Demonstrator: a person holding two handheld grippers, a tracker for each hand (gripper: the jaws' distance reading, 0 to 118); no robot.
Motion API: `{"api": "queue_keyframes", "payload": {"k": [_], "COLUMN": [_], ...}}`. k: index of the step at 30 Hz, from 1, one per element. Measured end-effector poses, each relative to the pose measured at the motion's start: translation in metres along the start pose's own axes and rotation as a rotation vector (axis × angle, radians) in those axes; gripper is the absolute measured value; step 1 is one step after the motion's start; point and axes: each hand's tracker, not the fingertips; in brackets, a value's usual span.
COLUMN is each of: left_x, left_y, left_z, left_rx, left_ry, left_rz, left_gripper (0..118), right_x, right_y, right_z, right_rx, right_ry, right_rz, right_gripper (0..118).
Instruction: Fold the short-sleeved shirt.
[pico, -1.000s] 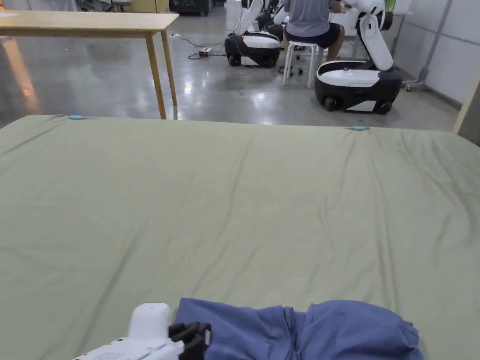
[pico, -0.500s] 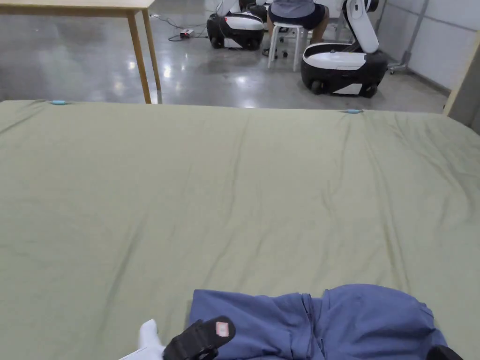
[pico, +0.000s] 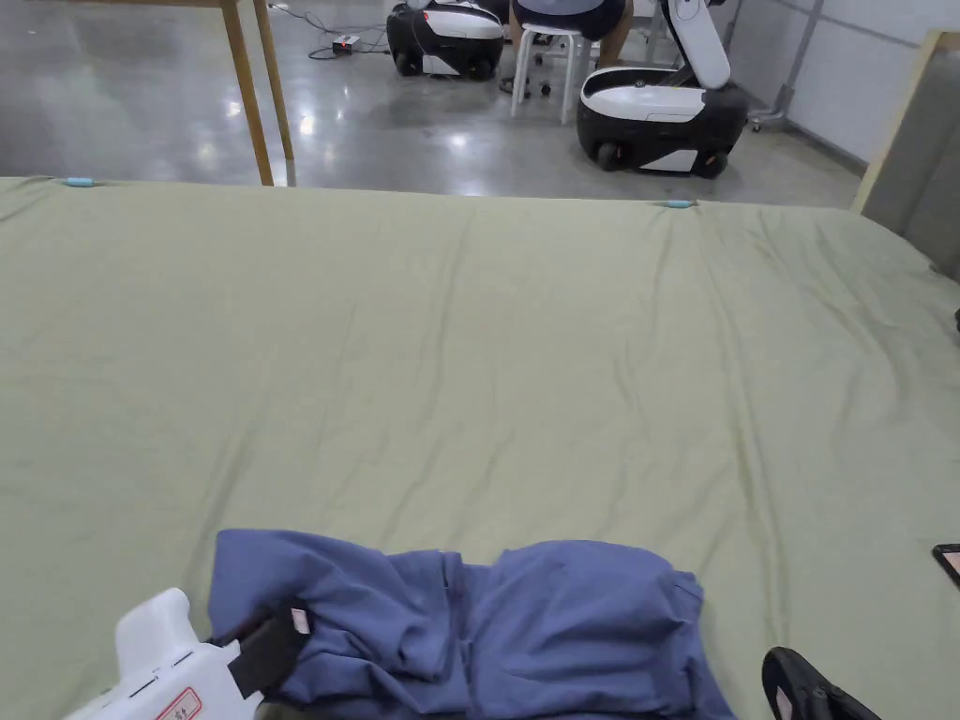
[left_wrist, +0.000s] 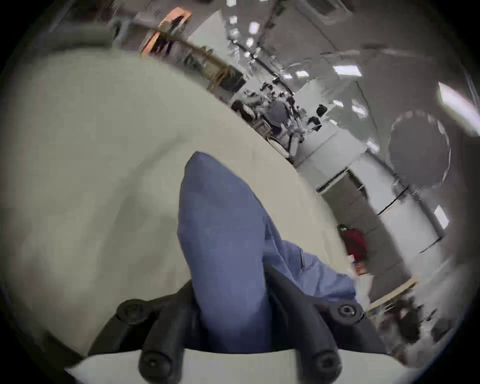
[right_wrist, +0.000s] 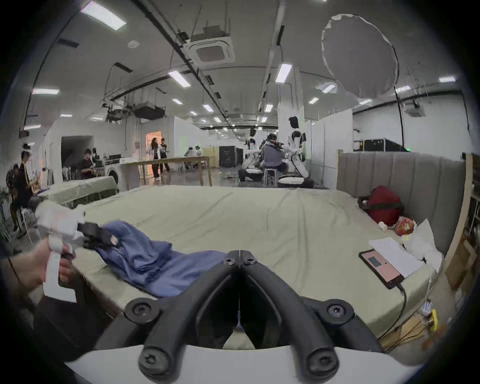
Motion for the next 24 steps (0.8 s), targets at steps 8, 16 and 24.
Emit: {"api": "queue_keyframes", "payload": {"k": [8, 16, 24], "left_x": [0.157, 0.235, 0.217], "left_y": [-0.043, -0.136, -0.076], "left_z": [-0.029, -0.127, -0.031], "left_rx": [-0.008, -0.22, -0.035], "left_ry": [0.065, 0.22, -0.114], "left_rz": [-0.549, -0.986, -0.603], "left_gripper": [9, 11, 101], "right_x": [0.009, 0.021, 0.032], "right_y": [-0.004, -0.008, -0.007], "right_z": [0.009, 0.02, 0.01], "right_rx": [0.048, 0.092, 0.043], "right_ry": [0.007, 0.031, 0.066], "right_rz": [-0.04, -0.085, -0.108], "right_gripper": [0, 0, 0]}}
